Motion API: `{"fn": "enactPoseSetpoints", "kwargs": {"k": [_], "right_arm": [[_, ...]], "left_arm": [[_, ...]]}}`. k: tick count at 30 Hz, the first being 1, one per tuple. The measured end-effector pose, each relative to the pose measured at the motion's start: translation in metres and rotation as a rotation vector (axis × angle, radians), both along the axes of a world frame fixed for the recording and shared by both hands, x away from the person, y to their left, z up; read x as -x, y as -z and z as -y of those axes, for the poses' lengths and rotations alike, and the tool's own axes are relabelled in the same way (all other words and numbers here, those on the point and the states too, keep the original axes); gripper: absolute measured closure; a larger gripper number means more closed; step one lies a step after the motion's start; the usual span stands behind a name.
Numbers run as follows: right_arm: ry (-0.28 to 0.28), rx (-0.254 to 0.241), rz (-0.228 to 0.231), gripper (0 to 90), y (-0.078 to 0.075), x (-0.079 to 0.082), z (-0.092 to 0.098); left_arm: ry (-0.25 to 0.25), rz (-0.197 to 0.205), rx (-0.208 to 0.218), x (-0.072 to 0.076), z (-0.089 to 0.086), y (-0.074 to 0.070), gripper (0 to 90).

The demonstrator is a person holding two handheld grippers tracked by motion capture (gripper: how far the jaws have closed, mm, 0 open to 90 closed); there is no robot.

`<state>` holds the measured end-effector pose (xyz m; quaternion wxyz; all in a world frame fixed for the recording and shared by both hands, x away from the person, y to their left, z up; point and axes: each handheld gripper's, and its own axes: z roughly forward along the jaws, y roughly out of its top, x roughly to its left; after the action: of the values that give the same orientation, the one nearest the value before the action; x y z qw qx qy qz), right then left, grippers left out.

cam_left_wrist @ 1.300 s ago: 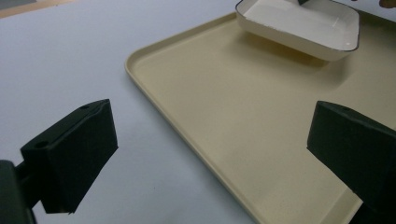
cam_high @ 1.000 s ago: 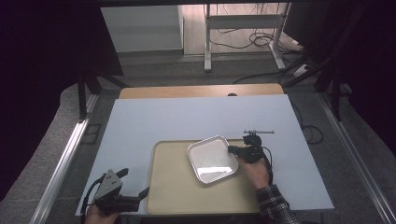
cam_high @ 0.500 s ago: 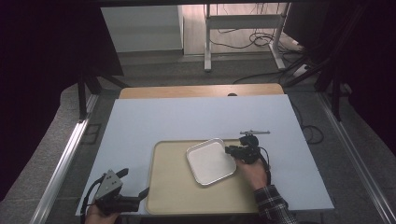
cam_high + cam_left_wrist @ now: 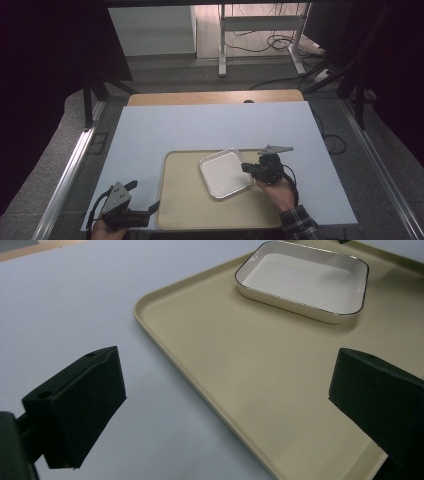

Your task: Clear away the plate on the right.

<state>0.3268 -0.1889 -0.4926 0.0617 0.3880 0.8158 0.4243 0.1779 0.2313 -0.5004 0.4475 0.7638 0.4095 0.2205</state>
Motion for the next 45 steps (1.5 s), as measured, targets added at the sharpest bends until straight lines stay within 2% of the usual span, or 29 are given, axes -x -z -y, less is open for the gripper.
{"fn": "enactPoseSetpoints", "kwargs": {"k": [4, 5, 8, 10, 14, 16, 17, 28, 45], "right_arm": [[-0.038, 0.002, -0.003, 89.9, -0.002, 0.012, -0.002], [-0.058, 0.009, 0.003, 89.9, -0.003, 0.021, -0.005], [-0.090, 0.005, 0.001, 89.9, -0.004, 0.033, -0.010], [-0.101, 0.010, -0.001, 90.0, -0.003, 0.036, -0.012], [-0.146, 0.028, -0.019, 89.9, 0.003, 0.049, -0.017], [-0.154, 0.033, -0.024, 89.9, 0.005, 0.051, -0.018], [-0.165, 0.037, -0.041, 89.9, 0.009, 0.055, -0.020], [-0.202, 0.080, -0.069, 89.9, 0.024, 0.054, -0.035], [-0.238, 0.058, -0.059, 89.9, 0.030, 0.045, -0.060]], "left_arm": [[0.000, 0.000, 0.000, 0.000, 0.000, 0.000, 1.3], [0.000, 0.000, 0.000, 0.000, 0.000, 0.000, 1.2], [0.000, -0.001, 0.001, 0.000, 0.000, 0.000, 1.2], [-0.002, -0.001, 0.003, 0.000, 0.000, 0.000, 1.2], [-0.001, -0.001, 0.000, 0.000, 0.000, 0.000, 1.2], [-0.001, -0.001, 0.000, 0.000, 0.000, 0.000, 1.2], [-0.001, -0.001, 0.000, 0.000, 0.000, 0.000, 1.2], [0.001, -0.001, -0.001, 0.000, 0.000, 0.000, 1.2], [0.001, 0.000, -0.003, 0.000, 0.000, 0.000, 1.2]]}}
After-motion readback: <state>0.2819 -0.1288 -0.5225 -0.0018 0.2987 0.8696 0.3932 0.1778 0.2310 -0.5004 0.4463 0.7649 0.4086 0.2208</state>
